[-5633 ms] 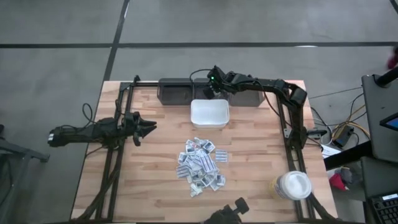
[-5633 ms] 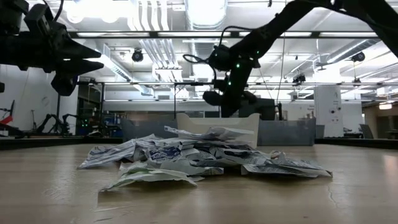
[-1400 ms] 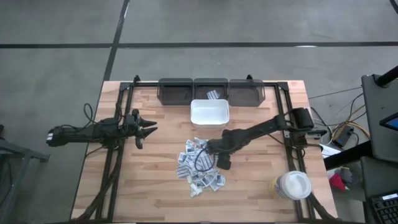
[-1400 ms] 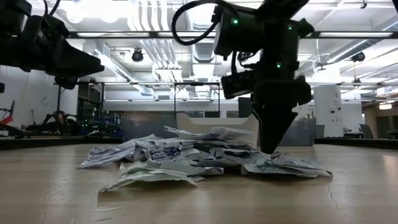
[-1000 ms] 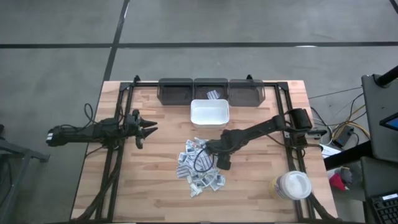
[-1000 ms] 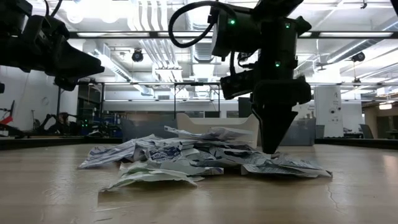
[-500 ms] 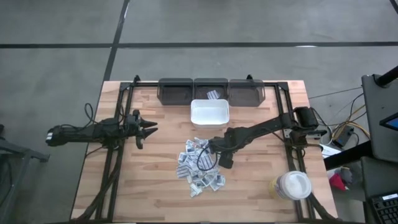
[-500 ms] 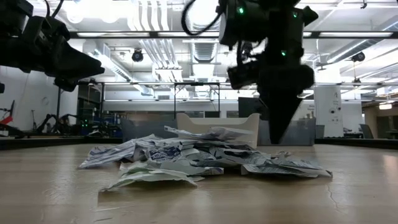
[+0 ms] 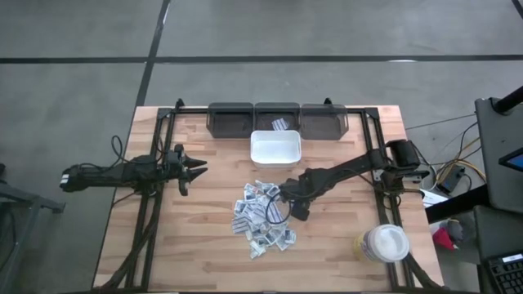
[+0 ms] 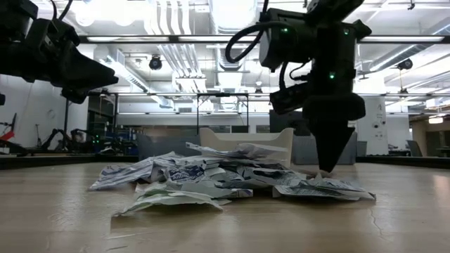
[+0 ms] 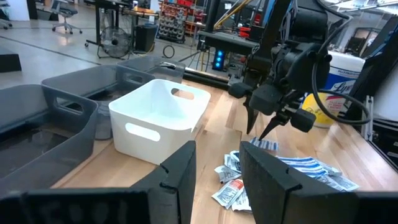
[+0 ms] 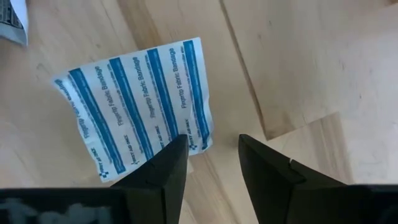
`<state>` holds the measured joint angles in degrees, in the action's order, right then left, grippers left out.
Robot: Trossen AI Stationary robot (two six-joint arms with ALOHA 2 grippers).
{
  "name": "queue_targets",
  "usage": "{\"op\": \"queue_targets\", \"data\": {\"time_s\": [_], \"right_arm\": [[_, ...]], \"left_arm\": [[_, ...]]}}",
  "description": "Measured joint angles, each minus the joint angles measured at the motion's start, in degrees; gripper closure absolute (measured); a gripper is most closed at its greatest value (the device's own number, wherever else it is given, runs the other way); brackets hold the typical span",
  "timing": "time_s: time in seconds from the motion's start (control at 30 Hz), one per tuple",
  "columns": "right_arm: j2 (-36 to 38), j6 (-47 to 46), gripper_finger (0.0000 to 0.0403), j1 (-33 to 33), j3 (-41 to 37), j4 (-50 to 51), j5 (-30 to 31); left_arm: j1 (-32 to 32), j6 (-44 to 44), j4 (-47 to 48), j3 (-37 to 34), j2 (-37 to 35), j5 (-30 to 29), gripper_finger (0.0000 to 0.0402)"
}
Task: Pick & Place First Aid Supplies
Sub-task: Put the blue bandage into the middle black bin
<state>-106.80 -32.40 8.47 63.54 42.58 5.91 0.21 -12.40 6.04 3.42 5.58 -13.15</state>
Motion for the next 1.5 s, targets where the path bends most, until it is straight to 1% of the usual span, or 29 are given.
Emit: {"op": "queue_targets", "data": {"time_s": [0.13,0.23,0.57,0.63,0.83,0.93,1.2,1.3,1.4,1.43,1.5], "right_arm": [[0.1,-0.7,0.026,0.0,-0.7,-0.2,0.0],[0.1,-0.8,0.0276,0.0,-0.8,0.1,-0.3],[0.1,-0.7,0.0374,0.0,-0.9,1.1,-0.9],[0.4,-0.6,0.0389,0.0,-0.9,1.1,-0.9],[2.8,-0.6,0.0394,-0.1,-1.3,3.3,-2.1],[5.5,-0.1,0.0395,-0.1,-1.2,4.2,-2.6],[12.7,6.3,0.0395,-0.1,-1.2,2.9,-7.6],[15.1,10.2,0.0395,-0.2,-1.2,-0.6,-10.0],[17.0,12.6,0.0395,-0.2,-1.2,-7.7,-10.5],[17.3,13.3,0.0395,-0.2,-1.2,-10.8,-10.0],[17.6,14.3,0.0395,-0.3,-1.2,-17.8,-6.5]], "left_arm": [[0.0,0.0,0.0,0.0,0.0,0.0,0.0278],[0.0,0.0,0.0,0.0,0.0,0.0,0.0278],[0.0,-0.1,0.0,0.0,0.0,0.0,0.0278],[0.0,-0.1,0.0,0.0,0.0,0.0,0.0278],[0.0,-0.1,0.0,0.0,0.0,0.0,0.0278],[0.0,-0.1,0.0,0.0,0.1,0.0,0.0278],[0.0,0.0,0.0,0.0,0.3,0.0,0.0278],[0.0,0.0,0.0,0.0,0.3,0.0,0.0278],[0.0,0.0,0.0,0.0,0.3,0.0,0.0278],[0.0,0.0,0.0,0.0,0.3,0.0,0.0278],[0.0,0.0,0.0,0.0,0.3,0.0,0.0278]]}}
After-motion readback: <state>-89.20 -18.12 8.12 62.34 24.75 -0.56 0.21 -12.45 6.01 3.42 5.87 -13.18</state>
